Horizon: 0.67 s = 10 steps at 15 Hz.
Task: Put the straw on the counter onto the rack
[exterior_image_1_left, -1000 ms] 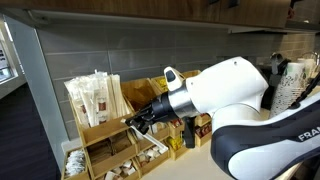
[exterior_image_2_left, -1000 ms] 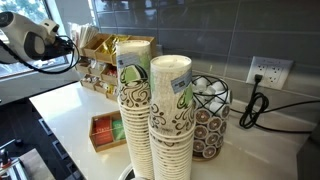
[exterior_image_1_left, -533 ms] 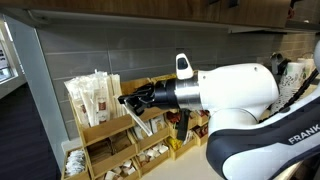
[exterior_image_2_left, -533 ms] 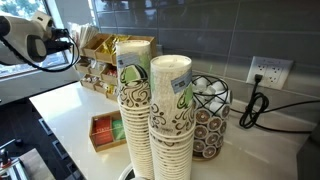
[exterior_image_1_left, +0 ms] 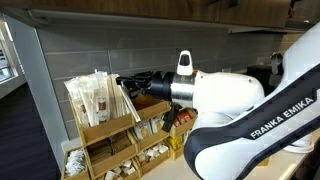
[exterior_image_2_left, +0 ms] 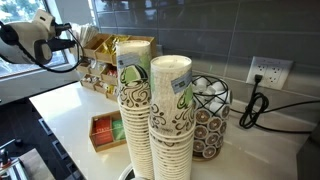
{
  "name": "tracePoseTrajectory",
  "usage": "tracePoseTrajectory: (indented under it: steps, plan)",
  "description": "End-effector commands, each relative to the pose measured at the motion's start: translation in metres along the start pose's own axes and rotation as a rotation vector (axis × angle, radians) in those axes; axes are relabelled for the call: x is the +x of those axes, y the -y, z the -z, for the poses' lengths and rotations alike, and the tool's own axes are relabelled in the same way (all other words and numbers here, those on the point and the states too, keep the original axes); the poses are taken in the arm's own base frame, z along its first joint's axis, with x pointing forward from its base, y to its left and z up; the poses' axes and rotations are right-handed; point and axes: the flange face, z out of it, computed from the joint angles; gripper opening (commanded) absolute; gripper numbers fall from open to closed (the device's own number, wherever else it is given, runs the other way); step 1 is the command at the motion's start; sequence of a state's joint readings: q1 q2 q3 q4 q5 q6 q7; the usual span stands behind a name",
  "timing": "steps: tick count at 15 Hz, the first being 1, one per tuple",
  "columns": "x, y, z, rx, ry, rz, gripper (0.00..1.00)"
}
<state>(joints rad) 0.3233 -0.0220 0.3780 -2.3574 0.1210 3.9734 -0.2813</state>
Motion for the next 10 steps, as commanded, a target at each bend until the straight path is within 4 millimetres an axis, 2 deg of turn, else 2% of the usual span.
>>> tracePoseTrajectory:
  steps: [1, 6, 10]
  plan:
    - [0.006, 0.005, -0.012, -0.016, -0.074, -0.005, 0.01]
    - [0.017, 0.01, -0.021, -0.017, -0.157, -0.02, 0.01]
    - [0.01, 0.01, -0.032, -0.032, -0.182, -0.022, 0.01]
